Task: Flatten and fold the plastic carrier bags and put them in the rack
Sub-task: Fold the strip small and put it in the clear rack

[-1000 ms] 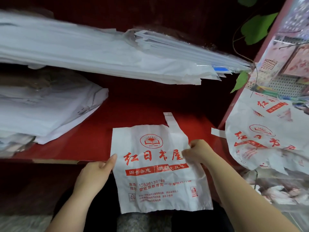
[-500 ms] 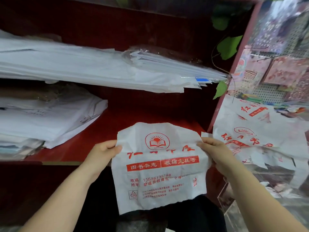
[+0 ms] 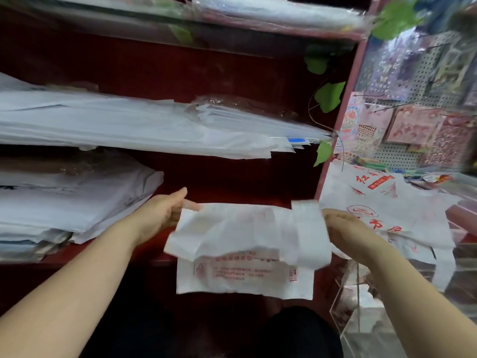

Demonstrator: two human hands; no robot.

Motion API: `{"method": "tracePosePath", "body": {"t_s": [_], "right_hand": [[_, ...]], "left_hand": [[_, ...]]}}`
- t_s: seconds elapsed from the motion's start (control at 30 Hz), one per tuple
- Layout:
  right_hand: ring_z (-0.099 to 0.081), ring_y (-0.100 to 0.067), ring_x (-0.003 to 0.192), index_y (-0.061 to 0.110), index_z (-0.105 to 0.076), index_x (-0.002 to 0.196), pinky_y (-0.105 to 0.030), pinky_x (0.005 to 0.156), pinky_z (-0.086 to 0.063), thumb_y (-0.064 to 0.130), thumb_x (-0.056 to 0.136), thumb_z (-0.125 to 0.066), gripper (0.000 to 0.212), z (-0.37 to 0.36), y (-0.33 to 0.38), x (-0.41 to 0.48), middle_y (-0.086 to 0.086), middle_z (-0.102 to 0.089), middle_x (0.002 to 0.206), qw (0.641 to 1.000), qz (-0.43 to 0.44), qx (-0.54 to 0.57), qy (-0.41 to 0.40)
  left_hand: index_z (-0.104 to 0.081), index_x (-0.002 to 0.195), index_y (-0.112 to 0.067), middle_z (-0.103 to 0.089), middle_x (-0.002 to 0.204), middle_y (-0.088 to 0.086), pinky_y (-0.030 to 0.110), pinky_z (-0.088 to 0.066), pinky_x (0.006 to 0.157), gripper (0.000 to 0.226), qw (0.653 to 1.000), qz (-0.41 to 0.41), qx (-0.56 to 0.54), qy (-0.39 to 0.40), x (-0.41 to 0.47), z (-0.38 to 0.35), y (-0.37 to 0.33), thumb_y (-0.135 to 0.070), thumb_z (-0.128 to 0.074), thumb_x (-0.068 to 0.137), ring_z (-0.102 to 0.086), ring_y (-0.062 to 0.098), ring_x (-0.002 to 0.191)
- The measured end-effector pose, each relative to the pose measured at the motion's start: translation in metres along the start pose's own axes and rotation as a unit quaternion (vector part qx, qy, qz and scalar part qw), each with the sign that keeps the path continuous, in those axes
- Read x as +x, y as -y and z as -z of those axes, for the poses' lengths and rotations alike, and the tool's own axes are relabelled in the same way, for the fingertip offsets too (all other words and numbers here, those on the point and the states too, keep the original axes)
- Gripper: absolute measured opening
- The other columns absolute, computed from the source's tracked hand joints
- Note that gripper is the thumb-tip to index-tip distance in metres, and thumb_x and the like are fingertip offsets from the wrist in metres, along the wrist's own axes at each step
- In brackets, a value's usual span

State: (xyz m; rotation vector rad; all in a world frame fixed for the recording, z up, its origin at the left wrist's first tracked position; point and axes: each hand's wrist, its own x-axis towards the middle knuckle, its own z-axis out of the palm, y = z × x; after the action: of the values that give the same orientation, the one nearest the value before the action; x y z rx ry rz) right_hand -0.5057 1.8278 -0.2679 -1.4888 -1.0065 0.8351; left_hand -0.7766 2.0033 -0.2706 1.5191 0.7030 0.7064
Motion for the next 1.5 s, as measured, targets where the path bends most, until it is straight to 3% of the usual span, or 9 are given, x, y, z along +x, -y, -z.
{"method": "tracePosePath", "body": {"t_s": [0.13, 0.27, 0.4, 0.63, 0.73, 0.87, 1.03, 1.27, 1.5], "right_hand": [[-0.067, -0.011, 0.076, 0.007, -0.066, 0.081, -0.018, 0.067, -0.047, 0.006, 0.090, -0.047, 0.022, -0.002, 0.000, 0.002, -0.004, -0.071, 0.082, 1.000, 0.007, -0.021, -0.014], [-0.059, -0.005, 0.057, 0.014, -0.061, 0.095, -0.016, 0.062, -0.047, 0.001, 0.085, -0.057, 0.017, -0.003, -0.010, 0.005, 0.001, -0.060, 0.064, 0.998, 0.027, -0.033, -0.048], [-0.056, -0.006, 0.054, 0.007, -0.061, 0.080, -0.012, 0.053, -0.047, 0.002, 0.086, -0.057, 0.009, -0.010, -0.013, 0.005, 0.002, -0.058, 0.057, 0.993, 0.046, -0.051, -0.095], [-0.037, -0.022, 0.062, -0.009, -0.049, 0.067, -0.023, 0.053, -0.031, 0.033, 0.094, -0.044, 0.050, -0.017, -0.019, 0.009, -0.017, -0.041, 0.062, 0.975, 0.058, -0.119, -0.181], [-0.044, -0.023, 0.072, -0.021, -0.053, 0.089, -0.027, 0.058, -0.033, 0.037, 0.096, -0.037, 0.060, -0.020, -0.021, 0.016, -0.024, -0.048, 0.073, 0.972, 0.025, -0.105, -0.210], [-0.055, -0.021, 0.075, 0.011, -0.059, 0.084, -0.035, 0.072, -0.044, 0.043, 0.095, -0.038, 0.040, -0.025, -0.023, 0.023, -0.005, -0.059, 0.079, 0.989, -0.056, 0.014, -0.136], [-0.058, -0.016, 0.066, 0.009, -0.057, 0.079, -0.024, 0.061, -0.048, 0.005, 0.085, -0.060, 0.008, -0.030, -0.043, 0.040, -0.006, -0.061, 0.077, 0.993, -0.051, -0.061, -0.090], [-0.021, -0.006, 0.038, 0.012, -0.026, 0.049, -0.017, 0.040, -0.020, 0.021, 0.093, -0.051, 0.051, -0.036, -0.061, 0.095, -0.001, -0.023, 0.048, 0.960, -0.043, -0.196, -0.194], [-0.034, -0.017, 0.049, 0.013, -0.032, 0.051, -0.027, 0.050, -0.023, 0.036, 0.097, -0.038, 0.052, -0.043, -0.072, 0.147, -0.001, -0.033, 0.051, 0.895, -0.103, -0.392, -0.185]], "left_hand": [[-0.063, 0.078, -0.018, -0.066, 0.069, -0.007, 0.022, -0.041, 0.068, 0.013, 0.992, -0.065, 0.067, -0.082, 0.008, -0.006, 0.008, -0.008, -0.060, 0.085, -0.057, 0.011, 0.072], [-0.059, 0.096, -0.025, -0.065, 0.088, 0.005, 0.029, -0.047, 0.077, 0.031, 0.994, -0.063, 0.032, -0.084, 0.009, -0.007, 0.013, 0.001, -0.063, 0.081, -0.062, 0.017, 0.080], [-0.064, 0.076, -0.018, -0.065, 0.079, -0.001, 0.019, -0.045, 0.068, 0.016, 0.988, -0.079, 0.067, -0.117, 0.007, -0.010, 0.014, -0.004, -0.062, 0.083, -0.061, 0.005, 0.069], [-0.064, 0.076, -0.019, -0.063, 0.080, -0.007, 0.023, -0.043, 0.082, 0.014, 0.985, -0.085, 0.045, -0.144, 0.012, -0.012, 0.017, -0.017, -0.057, 0.088, -0.058, 0.005, 0.079], [-0.054, 0.066, -0.006, -0.051, 0.065, 0.003, 0.020, -0.040, 0.066, 0.029, 0.985, -0.071, 0.042, -0.153, 0.019, -0.014, 0.023, -0.023, -0.054, 0.090, -0.047, 0.012, 0.061], [-0.042, 0.062, -0.009, -0.033, 0.058, 0.006, 0.025, -0.027, 0.048, 0.036, 0.969, -0.046, 0.102, -0.218, 0.035, -0.018, 0.037, -0.027, -0.055, 0.090, -0.031, 0.018, 0.055], [-0.028, 0.050, -0.014, -0.028, 0.051, 0.003, 0.029, -0.020, 0.050, 0.050, 0.959, -0.021, 0.134, -0.250, 0.060, -0.016, 0.055, -0.024, -0.056, 0.090, -0.025, 0.017, 0.049], [-0.023, 0.048, -0.014, -0.026, 0.049, 0.003, 0.029, -0.021, 0.049, 0.055, 0.947, 0.043, 0.228, -0.221, 0.099, -0.004, 0.065, -0.030, -0.055, 0.090, -0.026, 0.018, 0.046], [-0.034, 0.052, -0.012, -0.040, 0.052, 0.003, 0.028, -0.026, 0.052, 0.053, 0.898, 0.109, 0.384, -0.184, 0.141, 0.019, 0.082, -0.045, -0.045, 0.091, -0.040, 0.020, 0.051]]}}
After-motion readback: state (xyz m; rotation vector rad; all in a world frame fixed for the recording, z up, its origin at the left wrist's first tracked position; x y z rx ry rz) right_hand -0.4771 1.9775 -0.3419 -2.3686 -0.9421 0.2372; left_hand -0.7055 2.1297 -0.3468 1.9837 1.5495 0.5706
